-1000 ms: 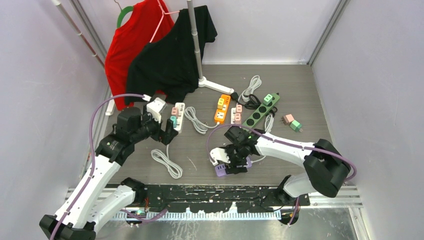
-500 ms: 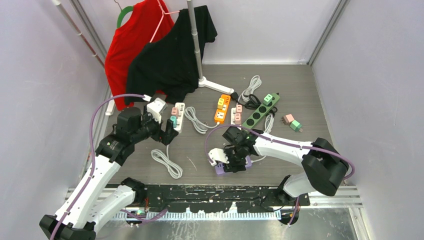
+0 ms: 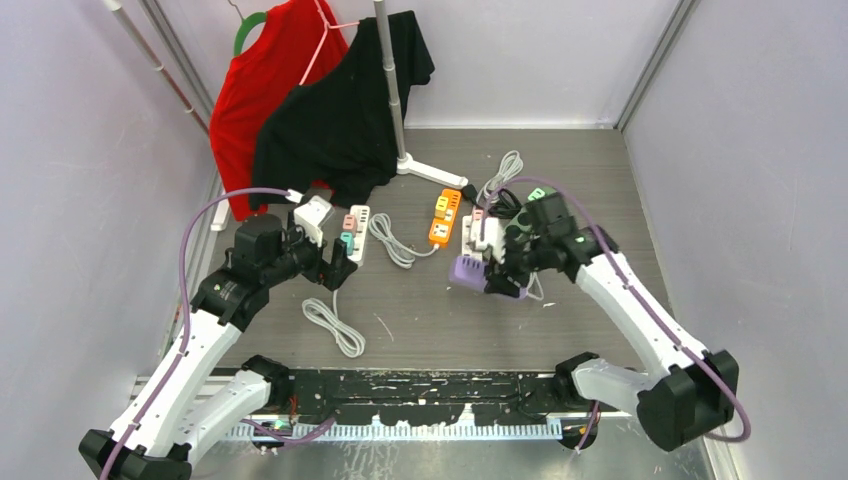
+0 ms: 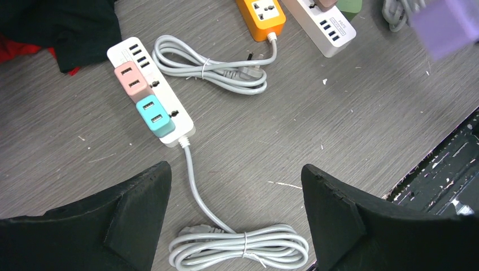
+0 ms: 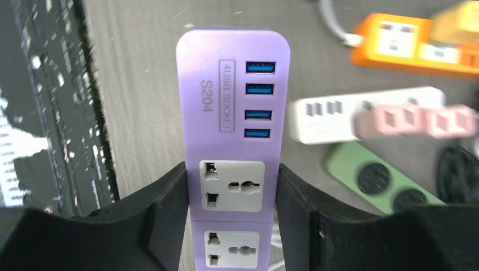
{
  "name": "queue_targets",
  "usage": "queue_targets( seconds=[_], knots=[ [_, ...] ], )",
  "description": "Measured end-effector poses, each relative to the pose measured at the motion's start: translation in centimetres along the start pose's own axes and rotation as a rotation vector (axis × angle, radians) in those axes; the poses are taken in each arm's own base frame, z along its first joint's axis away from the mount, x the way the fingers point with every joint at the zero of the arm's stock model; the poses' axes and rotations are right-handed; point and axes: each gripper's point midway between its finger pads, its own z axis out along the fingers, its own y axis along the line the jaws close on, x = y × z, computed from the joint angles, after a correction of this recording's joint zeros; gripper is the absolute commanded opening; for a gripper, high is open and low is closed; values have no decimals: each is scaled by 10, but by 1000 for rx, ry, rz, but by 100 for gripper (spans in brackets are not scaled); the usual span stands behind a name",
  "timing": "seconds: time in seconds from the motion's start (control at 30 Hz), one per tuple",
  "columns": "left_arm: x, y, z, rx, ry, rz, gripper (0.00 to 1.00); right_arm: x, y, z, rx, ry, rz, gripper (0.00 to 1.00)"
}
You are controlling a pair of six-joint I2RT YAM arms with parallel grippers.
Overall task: Pull the plug off the socket
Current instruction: Pick up the socket from the center of the board, then place the socket at the center of the board.
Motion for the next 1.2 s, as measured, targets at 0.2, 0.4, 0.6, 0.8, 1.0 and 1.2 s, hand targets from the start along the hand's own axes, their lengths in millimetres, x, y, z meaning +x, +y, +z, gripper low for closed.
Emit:
queue_targets(
  seconds=[0.2,0.4,0.6,0.8,1.0,1.2],
  knots=[
    [0,-2,0,10,-2,0,84,-13,-49,-61,237,-90,178,1],
    [-1,-3,0,19,-3,0,84,-1,-89,-118,434,-143,403,1],
    [-2,-4,-1,23,-10,1,84,7,-136,-204,660,-204,533,1],
    [-3,-6,-3,27,-17,3,84,34,-166,-247,794,-183,632,1],
    [-4,-8,-4,35,-21,2,84,84,-207,-241,853,-118,781,1],
    [-4,-8,-4,41,-21,2,84,164,-263,-218,927,27,937,1]
  ],
)
